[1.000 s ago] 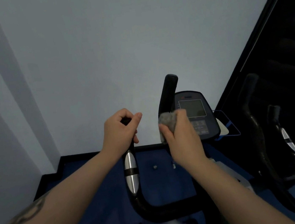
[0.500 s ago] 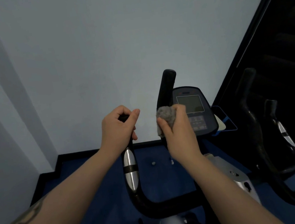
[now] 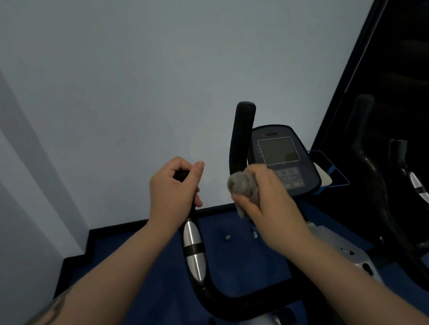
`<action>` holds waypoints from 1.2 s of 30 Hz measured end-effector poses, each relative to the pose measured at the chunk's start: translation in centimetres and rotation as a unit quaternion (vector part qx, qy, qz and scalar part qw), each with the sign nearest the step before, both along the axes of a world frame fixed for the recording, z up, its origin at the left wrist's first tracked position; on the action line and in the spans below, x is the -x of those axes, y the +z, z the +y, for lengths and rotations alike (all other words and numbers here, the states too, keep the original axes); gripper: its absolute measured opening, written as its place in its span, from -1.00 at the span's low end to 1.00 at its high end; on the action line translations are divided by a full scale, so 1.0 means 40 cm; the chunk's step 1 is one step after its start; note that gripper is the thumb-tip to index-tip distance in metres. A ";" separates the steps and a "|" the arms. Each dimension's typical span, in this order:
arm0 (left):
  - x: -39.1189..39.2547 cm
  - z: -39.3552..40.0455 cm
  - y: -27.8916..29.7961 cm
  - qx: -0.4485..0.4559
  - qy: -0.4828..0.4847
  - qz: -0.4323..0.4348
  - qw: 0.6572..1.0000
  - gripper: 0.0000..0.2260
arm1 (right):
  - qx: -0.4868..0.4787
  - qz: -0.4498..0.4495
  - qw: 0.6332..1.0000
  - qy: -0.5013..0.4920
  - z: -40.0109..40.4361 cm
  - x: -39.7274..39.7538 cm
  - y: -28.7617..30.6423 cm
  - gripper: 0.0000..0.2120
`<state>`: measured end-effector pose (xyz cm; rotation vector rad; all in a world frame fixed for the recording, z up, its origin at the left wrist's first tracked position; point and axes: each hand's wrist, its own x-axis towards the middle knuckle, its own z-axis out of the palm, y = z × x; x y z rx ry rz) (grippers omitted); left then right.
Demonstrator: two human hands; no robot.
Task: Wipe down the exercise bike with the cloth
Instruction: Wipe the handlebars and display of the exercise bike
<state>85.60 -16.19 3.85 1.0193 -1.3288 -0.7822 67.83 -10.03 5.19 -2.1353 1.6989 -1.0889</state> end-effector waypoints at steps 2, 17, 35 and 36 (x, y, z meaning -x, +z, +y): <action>-0.001 -0.001 0.001 -0.003 0.003 0.001 1.000 -0.72 | -0.003 -0.002 1.000 -0.009 -0.043 -0.021 0.029 -0.73; 0.001 0.005 -0.013 -0.001 0.004 -0.006 1.000 -0.73 | -0.020 -0.084 0.995 -0.054 -0.034 -0.022 0.010 -0.75; -0.006 -0.002 -0.003 0.002 -0.003 -0.004 1.000 -0.72 | -0.037 -0.162 0.986 -0.023 -0.097 -0.014 0.059 -0.77; -0.005 0.000 -0.003 0.001 -0.004 -0.004 1.000 -0.72 | -0.035 -0.177 0.983 -0.011 -0.090 -0.019 0.049 -0.79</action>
